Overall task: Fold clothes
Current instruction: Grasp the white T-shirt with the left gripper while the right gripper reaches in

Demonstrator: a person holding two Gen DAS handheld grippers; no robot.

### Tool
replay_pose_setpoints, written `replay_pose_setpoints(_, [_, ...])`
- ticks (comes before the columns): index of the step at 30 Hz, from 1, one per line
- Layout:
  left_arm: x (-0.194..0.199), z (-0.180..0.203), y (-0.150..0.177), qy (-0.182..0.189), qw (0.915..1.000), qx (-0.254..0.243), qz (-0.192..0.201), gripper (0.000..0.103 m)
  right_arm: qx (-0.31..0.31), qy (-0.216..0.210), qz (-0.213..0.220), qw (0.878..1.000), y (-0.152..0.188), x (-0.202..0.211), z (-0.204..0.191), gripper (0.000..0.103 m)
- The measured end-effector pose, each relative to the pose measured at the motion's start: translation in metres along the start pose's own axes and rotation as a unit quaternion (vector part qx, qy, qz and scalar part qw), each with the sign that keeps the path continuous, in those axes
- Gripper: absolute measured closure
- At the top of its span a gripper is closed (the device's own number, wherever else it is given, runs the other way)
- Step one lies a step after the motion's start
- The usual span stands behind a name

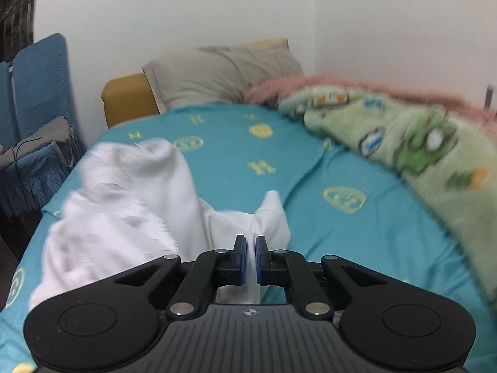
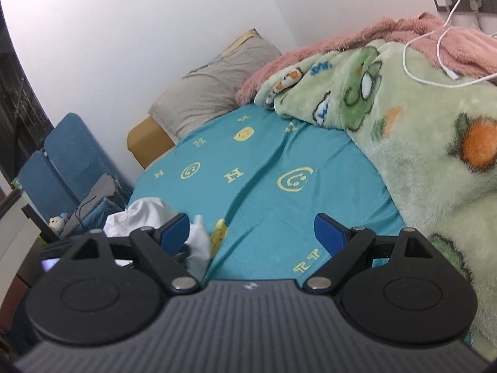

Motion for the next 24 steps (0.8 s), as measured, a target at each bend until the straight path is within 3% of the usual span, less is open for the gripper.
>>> replay_pose_setpoints(9, [0.137,-0.036,-0.045,0.019,0.9934,0.068,0.090,0.098,0.022,-0.017,0.025,0.999,-0.008,0.022,-0.011,0.014])
replay_pose_setpoints(12, [0.197,-0.065,-0.058,0.012,0.9857,0.100,0.135,0.099,0.033,-0.030,0.014,0.999,-0.007,0.030,-0.020,0.014])
replay_pose_setpoints(15, [0.242,-0.095,-0.061,0.001,0.9794,0.119,0.163,0.099,0.037,-0.071,-0.014,0.997,-0.001,0.047,-0.035,0.014])
replay_pose_setpoints(19, [0.259,-0.131,-0.044,-0.010,0.9757,0.156,0.153,0.099,0.051,-0.138,-0.065,0.987,0.024,0.071,-0.067,0.014])
replay_pose_setpoints(24, [0.256,-0.158,-0.017,-0.017,0.9722,0.187,0.140,0.099,0.104,-0.192,-0.151,0.964,0.075,0.071,-0.113,0.015])
Point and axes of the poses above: each gripper's, at about its wrist camera, not at the fingertips, and x roughly against the way its jaws point, z to its right, y to its underside, the point moved 2 cm from there along -x, roughly the way its jaws point, and after that the axes turned 11 degrees about z, right-handed, at the moved point
